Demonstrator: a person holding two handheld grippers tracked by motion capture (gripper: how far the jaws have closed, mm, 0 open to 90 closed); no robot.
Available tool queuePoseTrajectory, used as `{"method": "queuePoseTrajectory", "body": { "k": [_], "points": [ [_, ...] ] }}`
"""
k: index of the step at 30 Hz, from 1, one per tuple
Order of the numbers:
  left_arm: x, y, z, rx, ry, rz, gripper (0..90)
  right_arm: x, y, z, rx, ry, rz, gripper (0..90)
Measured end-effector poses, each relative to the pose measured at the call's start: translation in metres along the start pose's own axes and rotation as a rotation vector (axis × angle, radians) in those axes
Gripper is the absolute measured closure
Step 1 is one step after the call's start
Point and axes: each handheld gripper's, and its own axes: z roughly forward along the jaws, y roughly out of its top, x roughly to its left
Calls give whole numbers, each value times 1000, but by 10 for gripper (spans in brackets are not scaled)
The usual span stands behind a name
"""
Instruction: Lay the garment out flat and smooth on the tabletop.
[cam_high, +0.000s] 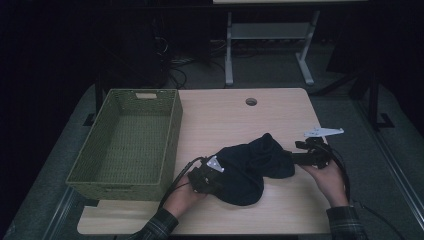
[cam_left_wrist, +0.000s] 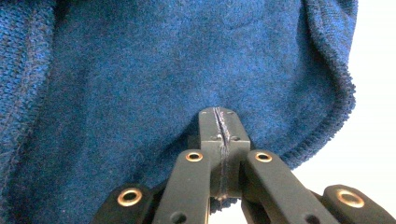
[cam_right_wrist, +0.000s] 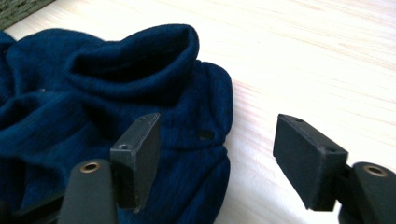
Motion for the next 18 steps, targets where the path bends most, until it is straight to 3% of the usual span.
{"method": "queuePoseTrajectory", "body": {
  "k": [9, 18],
  "points": [
    [0, 0, 0, -2, -3, -6, 897, -5, -6, 28, 58, 22, 35, 331],
    [0, 0, 1, -11, -7, -21, 897, -4, -15, 48, 128, 44, 19, 390]
  ]
}}
